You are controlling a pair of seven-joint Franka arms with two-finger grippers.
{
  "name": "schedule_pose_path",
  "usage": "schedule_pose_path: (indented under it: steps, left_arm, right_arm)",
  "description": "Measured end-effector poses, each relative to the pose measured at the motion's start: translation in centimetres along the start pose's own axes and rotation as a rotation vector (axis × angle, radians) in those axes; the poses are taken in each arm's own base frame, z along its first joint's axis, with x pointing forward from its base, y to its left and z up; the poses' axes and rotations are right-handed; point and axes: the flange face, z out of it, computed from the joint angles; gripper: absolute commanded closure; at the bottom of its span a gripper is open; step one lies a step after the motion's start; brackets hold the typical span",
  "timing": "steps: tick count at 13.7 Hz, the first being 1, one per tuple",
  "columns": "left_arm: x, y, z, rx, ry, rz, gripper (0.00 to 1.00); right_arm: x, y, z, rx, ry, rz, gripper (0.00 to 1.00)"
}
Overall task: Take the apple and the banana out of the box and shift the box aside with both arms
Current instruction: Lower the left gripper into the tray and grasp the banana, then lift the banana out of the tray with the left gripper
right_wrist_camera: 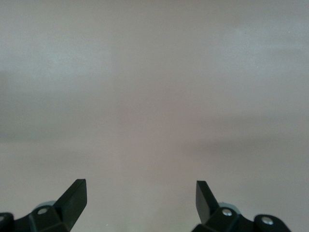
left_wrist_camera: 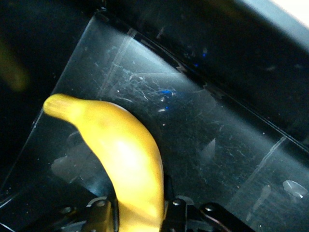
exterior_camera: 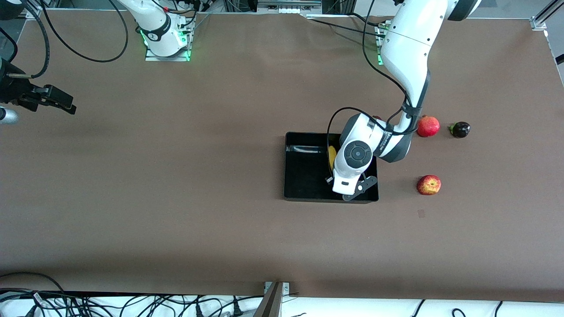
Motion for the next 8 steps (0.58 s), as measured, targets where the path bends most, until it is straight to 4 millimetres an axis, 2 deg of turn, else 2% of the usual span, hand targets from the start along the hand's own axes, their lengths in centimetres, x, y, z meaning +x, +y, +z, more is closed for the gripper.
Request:
schedule_pose_path:
  steps: [2,4,6,8]
  left_arm:
    - [-0.1,-0.1,-0.1,0.018,-0.013,0.022,1.00]
    - [-0.2,0.1,-1.4,0.042,-0.033,0.040,1.00]
    - [-0.1,0.3,-5.0,0.063,-0.056,0.055,1.00]
    - [0.3,0.0,-9.7,0.063,-0.068,0.066,1.00]
  right_arm:
    - [0.0,0.0,0.0,0.000,0.000,0.000,0.00]
    - [0.0,0.0,0.0,0.000,0.000,0.000,0.00]
    - [0.0,0.0,0.0,0.000,0.000,0.000,0.00]
    - [0.0,0.0,0.0,0.000,0.000,0.000,0.00]
